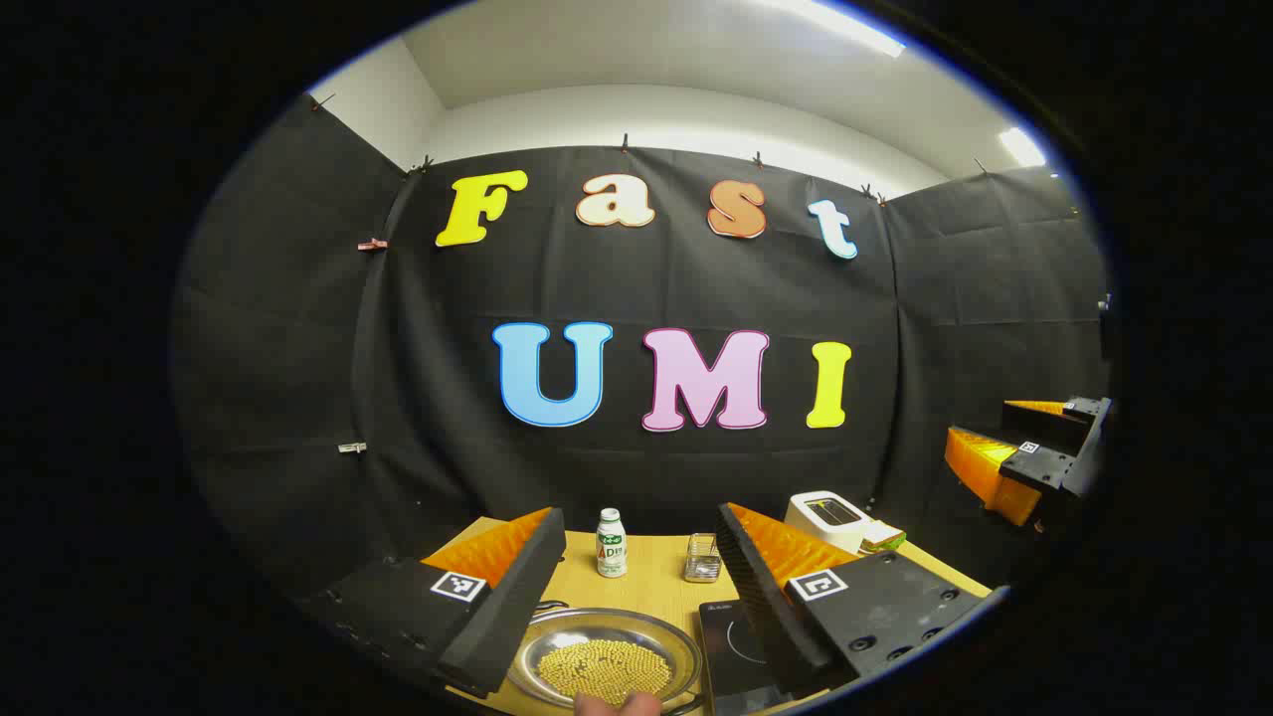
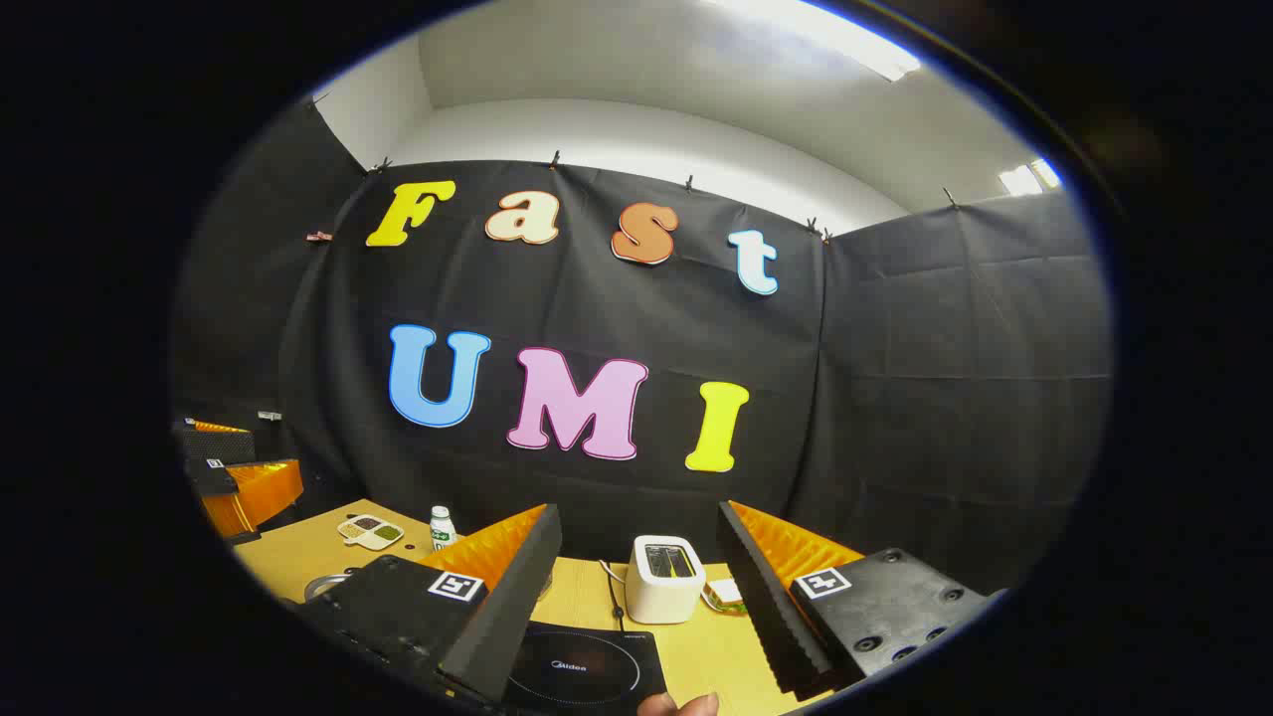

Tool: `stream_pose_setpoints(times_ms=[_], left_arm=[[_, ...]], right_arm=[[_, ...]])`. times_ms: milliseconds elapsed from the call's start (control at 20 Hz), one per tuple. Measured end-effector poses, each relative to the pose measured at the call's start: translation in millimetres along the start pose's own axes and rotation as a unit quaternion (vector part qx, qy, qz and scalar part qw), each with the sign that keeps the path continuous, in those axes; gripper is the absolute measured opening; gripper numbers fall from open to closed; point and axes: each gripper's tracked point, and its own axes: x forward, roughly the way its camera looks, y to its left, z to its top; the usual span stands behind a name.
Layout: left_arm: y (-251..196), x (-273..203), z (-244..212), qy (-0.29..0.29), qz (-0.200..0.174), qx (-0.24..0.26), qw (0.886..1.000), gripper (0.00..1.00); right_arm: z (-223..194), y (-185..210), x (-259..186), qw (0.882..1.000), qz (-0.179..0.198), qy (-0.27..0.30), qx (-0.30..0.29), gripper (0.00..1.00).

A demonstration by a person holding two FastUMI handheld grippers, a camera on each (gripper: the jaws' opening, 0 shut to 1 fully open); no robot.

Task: First push the handle of the pot to place it horizontally, then grasp the pot with both hands and set it on the induction cooktop.

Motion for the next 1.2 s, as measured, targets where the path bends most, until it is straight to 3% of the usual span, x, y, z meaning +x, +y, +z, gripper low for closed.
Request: stream_pose_setpoints(times_ms=[1200], left_arm=[[-1,-11,16,-0.026,0.000,0.018,1.000,0.95]], right_arm=[[4,-8,-5,1.000,-0.003,-0.009,0.004,0.97]])
